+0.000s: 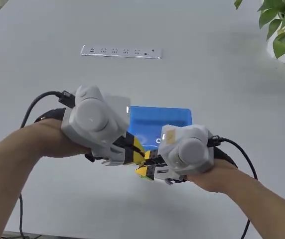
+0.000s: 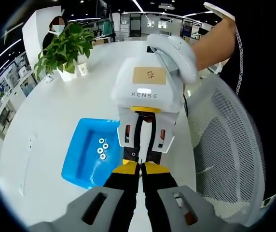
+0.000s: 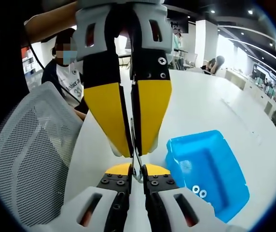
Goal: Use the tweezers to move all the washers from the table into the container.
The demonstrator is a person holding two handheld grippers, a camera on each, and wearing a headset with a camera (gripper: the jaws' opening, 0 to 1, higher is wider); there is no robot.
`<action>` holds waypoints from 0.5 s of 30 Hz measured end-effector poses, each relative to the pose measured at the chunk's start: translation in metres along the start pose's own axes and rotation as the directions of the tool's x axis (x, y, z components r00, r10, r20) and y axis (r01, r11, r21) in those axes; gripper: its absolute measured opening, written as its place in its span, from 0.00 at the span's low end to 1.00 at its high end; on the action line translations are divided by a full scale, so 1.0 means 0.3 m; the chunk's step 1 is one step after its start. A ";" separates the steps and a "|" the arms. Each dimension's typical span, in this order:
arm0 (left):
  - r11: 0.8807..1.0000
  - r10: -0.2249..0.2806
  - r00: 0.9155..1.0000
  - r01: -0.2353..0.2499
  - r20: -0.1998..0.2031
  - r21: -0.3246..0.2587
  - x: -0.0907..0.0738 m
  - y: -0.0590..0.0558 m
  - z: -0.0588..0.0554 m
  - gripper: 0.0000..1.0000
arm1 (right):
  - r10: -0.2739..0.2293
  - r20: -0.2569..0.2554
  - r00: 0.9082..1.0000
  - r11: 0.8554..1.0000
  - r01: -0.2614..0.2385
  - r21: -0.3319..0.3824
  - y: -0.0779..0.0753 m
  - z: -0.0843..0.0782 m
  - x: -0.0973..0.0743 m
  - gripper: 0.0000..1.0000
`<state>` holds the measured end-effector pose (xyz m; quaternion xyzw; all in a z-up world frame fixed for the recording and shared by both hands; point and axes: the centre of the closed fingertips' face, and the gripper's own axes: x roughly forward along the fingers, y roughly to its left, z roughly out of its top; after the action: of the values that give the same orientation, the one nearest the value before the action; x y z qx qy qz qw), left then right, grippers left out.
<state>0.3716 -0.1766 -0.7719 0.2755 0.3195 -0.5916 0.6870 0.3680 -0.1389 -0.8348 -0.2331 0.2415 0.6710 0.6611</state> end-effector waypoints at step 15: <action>0.999 0.026 1.000 -0.026 0.001 0.021 -0.076 0.010 0.077 0.06 | -0.025 0.013 1.000 0.999 0.025 -0.036 -0.018 0.079 -0.070 0.10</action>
<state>0.3750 -0.1792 -0.7396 0.2864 0.3093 -0.5863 0.6918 0.3740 -0.1401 -0.8033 -0.2439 0.2220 0.6684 0.6667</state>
